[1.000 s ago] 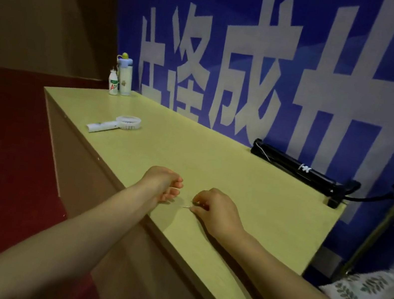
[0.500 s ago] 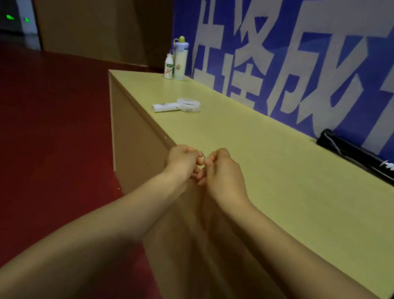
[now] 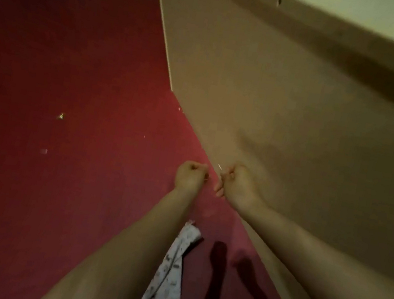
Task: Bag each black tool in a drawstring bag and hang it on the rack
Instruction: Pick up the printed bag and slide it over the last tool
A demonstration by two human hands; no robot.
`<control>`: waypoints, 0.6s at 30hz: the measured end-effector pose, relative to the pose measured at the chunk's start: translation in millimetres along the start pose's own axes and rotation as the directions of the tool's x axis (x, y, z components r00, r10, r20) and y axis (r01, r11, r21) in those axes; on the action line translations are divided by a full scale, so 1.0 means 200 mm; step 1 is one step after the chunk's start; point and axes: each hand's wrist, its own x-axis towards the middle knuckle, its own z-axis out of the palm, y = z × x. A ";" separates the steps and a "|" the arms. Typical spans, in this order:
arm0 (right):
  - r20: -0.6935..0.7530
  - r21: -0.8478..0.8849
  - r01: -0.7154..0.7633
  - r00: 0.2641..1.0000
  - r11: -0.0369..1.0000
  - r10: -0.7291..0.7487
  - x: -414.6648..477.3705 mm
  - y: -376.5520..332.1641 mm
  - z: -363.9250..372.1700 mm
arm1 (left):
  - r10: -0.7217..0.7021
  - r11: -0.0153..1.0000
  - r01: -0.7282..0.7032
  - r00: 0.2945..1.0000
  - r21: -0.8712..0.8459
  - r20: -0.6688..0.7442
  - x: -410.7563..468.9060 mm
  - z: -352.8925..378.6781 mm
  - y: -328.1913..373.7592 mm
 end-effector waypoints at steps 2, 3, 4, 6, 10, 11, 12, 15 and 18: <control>0.047 -0.004 -0.070 0.996 0.998 0.070 0.01 0.14 0.12 | -0.092 0.996 0.092 0.996 0.014 0.000 0.07 0.02 -0.24; 0.068 -0.012 -0.099 0.993 0.995 0.100 0.02 0.21 0.18 | -0.140 0.989 0.140 0.990 0.039 0.006 0.10 0.04 -0.38; 0.078 -0.015 -0.120 0.990 0.993 0.121 0.03 0.28 0.24 | -0.168 0.984 0.167 0.986 0.067 0.014 0.12 0.05 -0.49; 0.089 -0.025 -0.178 0.980 0.984 0.179 0.05 0.41 0.32 | -0.216 0.973 0.214 0.976 0.088 0.018 0.16 0.06 -0.69; 0.094 -0.033 -0.273 0.957 0.961 0.275 0.15 0.63 0.47 | -0.286 0.948 0.276 0.957 0.159 0.043 0.25 0.14 -0.98; 0.099 -0.029 -0.303 0.947 0.953 0.304 0.17 0.67 0.50 | -0.296 0.943 0.278 0.952 0.182 0.079 0.27 0.17 -1.04; 0.110 -0.013 -0.329 0.938 0.944 0.328 0.19 0.72 0.52 | -0.298 0.940 0.272 0.948 0.205 0.107 0.29 0.21 -1.10; 0.130 0.025 -0.381 0.918 0.924 0.375 0.23 0.82 0.57 | -0.312 0.914 0.251 0.937 0.319 0.158 0.40 0.32 -1.27; 0.113 0.060 -0.403 0.912 0.913 0.395 0.26 0.93 0.58 | -0.310 0.864 0.187 0.929 0.468 0.202 0.48 0.41 -1.31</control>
